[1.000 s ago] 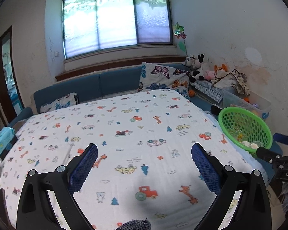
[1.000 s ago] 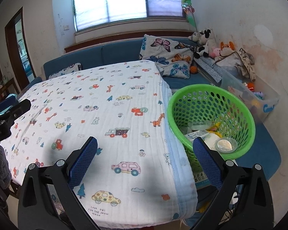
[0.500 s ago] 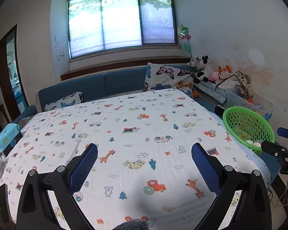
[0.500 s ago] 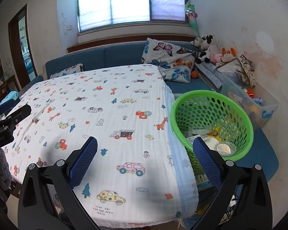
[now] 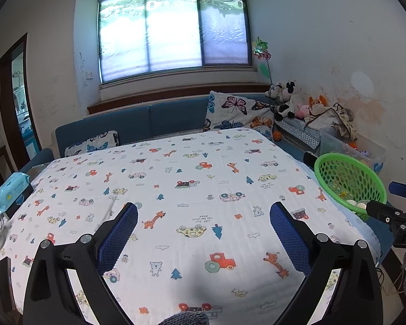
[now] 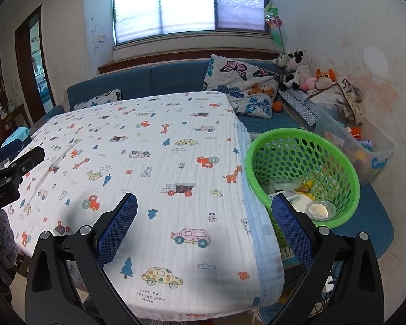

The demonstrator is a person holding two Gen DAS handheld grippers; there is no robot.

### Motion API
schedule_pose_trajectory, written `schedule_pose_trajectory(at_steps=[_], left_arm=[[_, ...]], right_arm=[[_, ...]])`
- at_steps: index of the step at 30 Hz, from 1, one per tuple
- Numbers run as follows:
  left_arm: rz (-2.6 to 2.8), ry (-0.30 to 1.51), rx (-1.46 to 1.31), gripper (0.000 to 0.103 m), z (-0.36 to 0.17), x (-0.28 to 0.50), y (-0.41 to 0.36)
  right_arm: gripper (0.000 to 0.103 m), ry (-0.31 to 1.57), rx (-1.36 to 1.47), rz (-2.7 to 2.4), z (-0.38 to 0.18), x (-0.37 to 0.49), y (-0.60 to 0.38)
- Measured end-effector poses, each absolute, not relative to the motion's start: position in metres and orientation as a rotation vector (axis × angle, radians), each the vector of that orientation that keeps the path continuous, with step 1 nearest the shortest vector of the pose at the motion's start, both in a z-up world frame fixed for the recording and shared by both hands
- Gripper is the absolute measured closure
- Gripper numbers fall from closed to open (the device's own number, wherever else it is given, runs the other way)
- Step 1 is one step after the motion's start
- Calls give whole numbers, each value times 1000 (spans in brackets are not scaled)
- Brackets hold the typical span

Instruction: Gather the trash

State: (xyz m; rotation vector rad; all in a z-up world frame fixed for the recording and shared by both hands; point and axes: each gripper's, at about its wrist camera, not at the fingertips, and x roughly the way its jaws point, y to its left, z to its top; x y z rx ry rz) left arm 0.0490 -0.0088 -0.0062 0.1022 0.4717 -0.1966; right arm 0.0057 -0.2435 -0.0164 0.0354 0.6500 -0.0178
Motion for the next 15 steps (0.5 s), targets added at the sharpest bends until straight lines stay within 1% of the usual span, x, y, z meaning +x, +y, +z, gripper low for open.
schedule_pose_trajectory(at_steps=[15], left_arm=[[-195, 469, 101, 8, -6, 47, -7]], right_arm=[[4, 653, 32, -14, -17, 6, -240]])
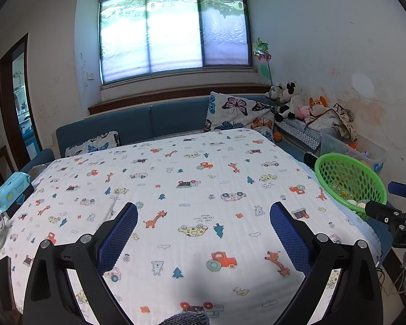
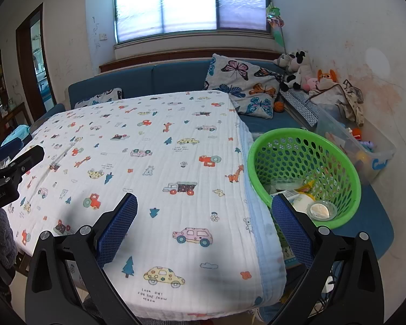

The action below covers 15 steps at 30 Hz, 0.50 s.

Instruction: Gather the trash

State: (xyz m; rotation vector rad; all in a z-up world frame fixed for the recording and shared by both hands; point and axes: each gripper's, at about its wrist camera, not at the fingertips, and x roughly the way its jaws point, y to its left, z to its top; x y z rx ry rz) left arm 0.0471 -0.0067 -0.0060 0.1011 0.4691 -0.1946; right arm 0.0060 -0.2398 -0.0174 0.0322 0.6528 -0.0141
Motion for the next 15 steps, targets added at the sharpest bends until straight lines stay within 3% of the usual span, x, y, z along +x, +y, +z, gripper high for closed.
schedule_pose_trajectory(at_steps=[15], left_arm=[[-190, 470, 98, 8, -8, 47, -6]], right_arm=[[4, 651, 33, -12, -17, 6, -239]])
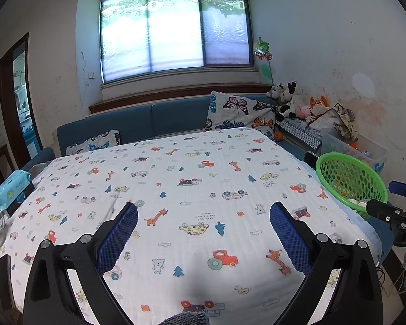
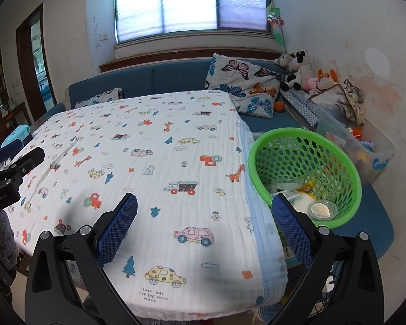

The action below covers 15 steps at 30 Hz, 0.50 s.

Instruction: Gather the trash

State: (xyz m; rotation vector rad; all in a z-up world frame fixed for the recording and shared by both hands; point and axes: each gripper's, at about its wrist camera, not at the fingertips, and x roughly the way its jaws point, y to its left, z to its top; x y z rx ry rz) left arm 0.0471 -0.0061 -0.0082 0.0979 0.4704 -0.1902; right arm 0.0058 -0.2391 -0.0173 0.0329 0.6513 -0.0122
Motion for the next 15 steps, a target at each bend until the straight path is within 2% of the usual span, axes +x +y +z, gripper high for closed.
schedule_pose_trajectory(at_steps=[15], left_arm=[[-192, 471, 96, 8, -10, 47, -7]], right_arm=[[4, 654, 33, -12, -20, 6, -238]])
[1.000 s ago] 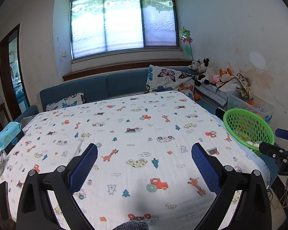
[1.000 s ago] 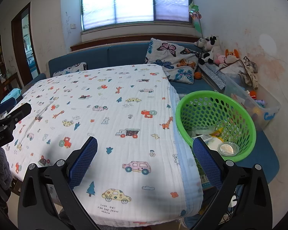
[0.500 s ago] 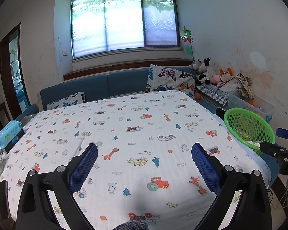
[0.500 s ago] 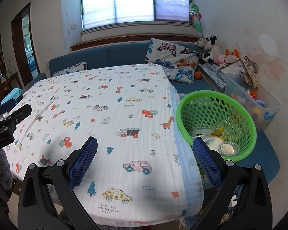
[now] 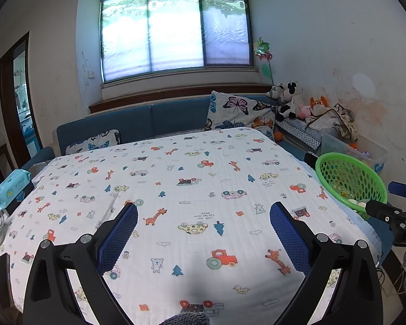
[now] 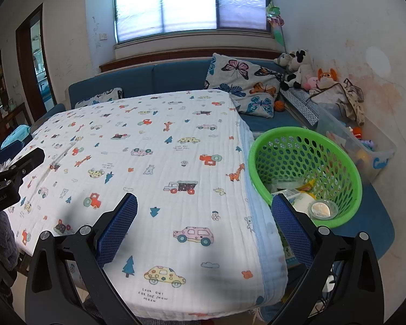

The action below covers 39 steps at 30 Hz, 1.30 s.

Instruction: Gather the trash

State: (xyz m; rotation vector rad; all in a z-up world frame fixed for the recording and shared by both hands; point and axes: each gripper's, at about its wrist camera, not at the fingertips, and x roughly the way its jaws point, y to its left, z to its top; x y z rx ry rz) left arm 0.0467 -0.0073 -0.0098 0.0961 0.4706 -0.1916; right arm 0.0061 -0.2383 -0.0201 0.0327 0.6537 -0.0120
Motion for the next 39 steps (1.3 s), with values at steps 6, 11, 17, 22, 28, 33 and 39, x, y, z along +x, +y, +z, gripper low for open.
schedule_pose_trajectory(at_steps=[6, 11, 17, 22, 28, 33, 39], left_arm=[[-193, 470, 93, 8, -10, 46, -8], [-194, 469, 94, 8, -12, 44, -11], [-197, 471, 94, 8, -13, 43, -13], [-198, 470, 94, 8, -13, 42, -14], [-194, 461, 97, 8, -13, 41, -15], [-187, 454, 96, 8, -12, 42, -13], [-166, 459, 82, 8, -13, 44, -9]], right_arm=[[4, 654, 33, -11, -20, 6, -238], [4, 655, 36, -11, -21, 6, -238], [4, 654, 36, -11, -22, 5, -238], [4, 658, 38, -11, -23, 5, -239], [4, 655, 40, -10, -24, 4, -239], [4, 655, 41, -9, -24, 4, -238], [4, 656, 44, -10, -24, 4, -238]])
